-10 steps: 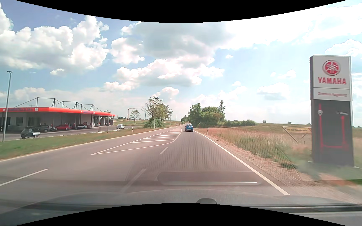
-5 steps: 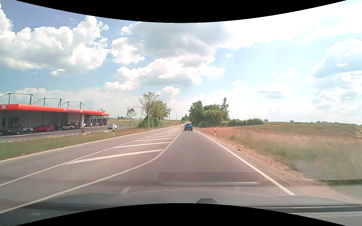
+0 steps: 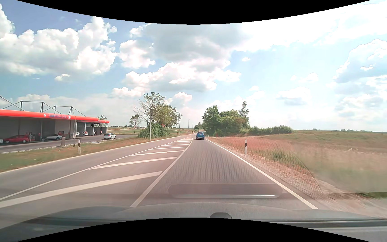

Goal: Follow the waypoints while adhering to traffic rules and regulations

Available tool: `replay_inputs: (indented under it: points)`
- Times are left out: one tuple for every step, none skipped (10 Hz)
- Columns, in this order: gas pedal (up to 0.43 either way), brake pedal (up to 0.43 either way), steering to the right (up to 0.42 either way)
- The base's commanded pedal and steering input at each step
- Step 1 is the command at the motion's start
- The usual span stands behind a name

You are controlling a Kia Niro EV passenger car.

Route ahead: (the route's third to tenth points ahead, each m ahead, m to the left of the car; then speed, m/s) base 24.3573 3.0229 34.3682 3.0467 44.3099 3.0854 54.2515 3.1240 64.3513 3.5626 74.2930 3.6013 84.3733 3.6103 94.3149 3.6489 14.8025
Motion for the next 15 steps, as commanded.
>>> replay_inputs:
  points:
    - [0.0, 0.0, -0.002]
    - [0.0, 0.0, -0.002]
    - [0.0, 0.0, -0.002]
    - [0.0, 0.0, -0.002]
    - [0.0, 0.0, -0.002]
    - [0.0, 0.0, -0.002]
    - [0.0, 0.0, -0.002]
    - [0.008, 0.0, -0.002]
    - [0.02, 0.0, -0.002]
    - [0.028, 0.0, -0.002]
    - [0.039, 0.0, -0.003]
    - [0.039, 0.0, -0.002]
    - [0.067, 0.0, -0.002]
    - [0.098, 0.0, -0.002]
    - [0.11, 0.0, -0.003]
